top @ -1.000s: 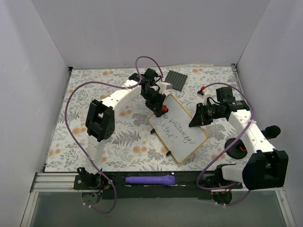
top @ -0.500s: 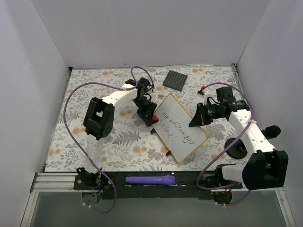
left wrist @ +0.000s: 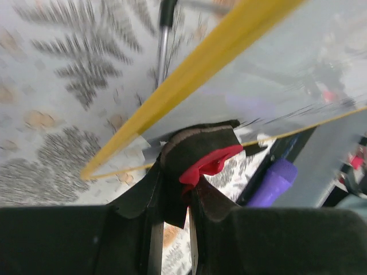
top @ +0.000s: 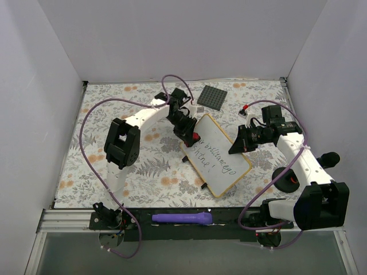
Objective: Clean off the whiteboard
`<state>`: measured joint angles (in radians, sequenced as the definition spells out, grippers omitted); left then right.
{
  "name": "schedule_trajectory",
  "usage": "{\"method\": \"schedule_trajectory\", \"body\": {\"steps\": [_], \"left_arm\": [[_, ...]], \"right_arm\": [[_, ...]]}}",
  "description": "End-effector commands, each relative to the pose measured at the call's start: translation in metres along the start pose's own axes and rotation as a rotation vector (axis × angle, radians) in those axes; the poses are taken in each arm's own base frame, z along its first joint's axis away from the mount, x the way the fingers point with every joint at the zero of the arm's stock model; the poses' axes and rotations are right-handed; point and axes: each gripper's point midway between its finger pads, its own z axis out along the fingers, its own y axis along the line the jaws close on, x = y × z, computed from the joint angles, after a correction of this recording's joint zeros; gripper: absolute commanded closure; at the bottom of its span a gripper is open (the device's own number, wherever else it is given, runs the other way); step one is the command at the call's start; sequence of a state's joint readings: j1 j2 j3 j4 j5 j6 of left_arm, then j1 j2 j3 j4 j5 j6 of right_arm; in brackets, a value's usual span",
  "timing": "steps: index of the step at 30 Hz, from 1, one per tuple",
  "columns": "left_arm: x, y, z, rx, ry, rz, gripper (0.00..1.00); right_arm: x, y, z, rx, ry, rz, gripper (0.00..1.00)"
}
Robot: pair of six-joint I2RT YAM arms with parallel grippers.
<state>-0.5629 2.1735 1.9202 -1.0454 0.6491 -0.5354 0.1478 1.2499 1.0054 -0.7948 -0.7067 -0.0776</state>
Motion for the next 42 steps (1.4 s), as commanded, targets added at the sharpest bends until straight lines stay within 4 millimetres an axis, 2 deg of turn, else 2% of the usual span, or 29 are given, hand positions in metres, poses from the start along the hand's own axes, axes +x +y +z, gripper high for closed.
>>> {"method": "schedule_trajectory", "body": {"steps": [1,2,4,8,9,12,13,15,18,19,22,24,28,29,30,33,35,38,39,42], "left_arm": [[0.041,0.003,0.013,0.010,0.079,-0.024,1.00],[0.049,0.001,0.014,0.014,0.093,-0.029,1.00],[0.043,-0.012,0.010,0.025,0.074,0.003,1.00],[0.009,-0.038,0.001,0.043,-0.001,0.066,1.00],[-0.011,-0.046,-0.008,0.051,-0.051,0.083,1.00],[-0.036,-0.051,-0.012,0.057,-0.104,0.109,1.00],[-0.037,-0.050,-0.011,0.056,-0.106,0.111,1.00],[-0.025,-0.039,-0.001,0.038,-0.083,0.102,1.00],[-0.013,-0.035,0.005,0.020,-0.101,0.103,1.00],[0.004,-0.029,0.014,0.017,-0.061,0.077,1.00],[0.031,-0.021,0.024,0.004,0.000,0.041,1.00],[0.031,-0.022,0.021,-0.005,-0.013,0.048,1.00],[-0.003,-0.041,0.000,0.007,-0.104,0.095,1.00],[-0.021,-0.049,-0.010,0.007,-0.149,0.127,1.00],[-0.031,-0.055,-0.013,0.004,-0.179,0.152,1.00],[-0.050,-0.070,-0.024,-0.010,-0.279,0.229,1.00],[-0.048,-0.075,-0.019,-0.018,-0.290,0.258,1.00],[-0.023,-0.075,0.004,-0.008,-0.209,0.261,1.00],[-0.004,-0.071,0.015,-0.008,-0.162,0.241,1.00],[0.026,-0.065,0.026,-0.027,-0.111,0.222,1.00]], "right_arm": [[-0.014,0.007,-0.005,-0.009,-0.027,-0.093,0.99],[-0.014,0.007,-0.006,-0.008,-0.030,-0.095,0.99],[-0.014,0.007,-0.005,-0.009,-0.028,-0.093,0.99],[-0.014,0.008,-0.004,-0.014,-0.026,-0.092,0.99],[-0.014,0.007,-0.004,-0.012,-0.026,-0.090,0.99],[-0.013,0.007,-0.004,-0.007,-0.024,-0.089,0.99],[-0.013,0.007,-0.004,-0.007,-0.024,-0.091,0.99],[-0.013,0.007,-0.004,-0.007,-0.024,-0.088,0.99],[-0.013,0.008,-0.005,-0.009,-0.027,-0.088,0.99],[-0.013,0.008,-0.005,-0.009,-0.027,-0.087,0.99],[-0.013,0.007,-0.005,-0.006,-0.026,-0.085,0.99],[-0.014,0.008,-0.005,-0.009,-0.027,-0.088,0.99],[-0.013,0.008,-0.004,-0.016,-0.026,-0.084,0.99],[-0.013,0.008,-0.003,-0.016,-0.026,-0.083,0.99],[-0.013,0.007,-0.003,-0.016,-0.025,-0.082,0.99],[-0.014,0.008,-0.003,-0.020,-0.026,-0.081,0.99],[-0.014,0.008,-0.003,-0.020,-0.027,-0.081,0.99],[-0.014,0.008,-0.003,-0.018,-0.027,-0.076,0.99],[-0.013,0.008,-0.003,-0.016,-0.026,-0.078,0.99],[-0.014,0.007,-0.003,-0.015,-0.030,-0.080,0.99]]}}
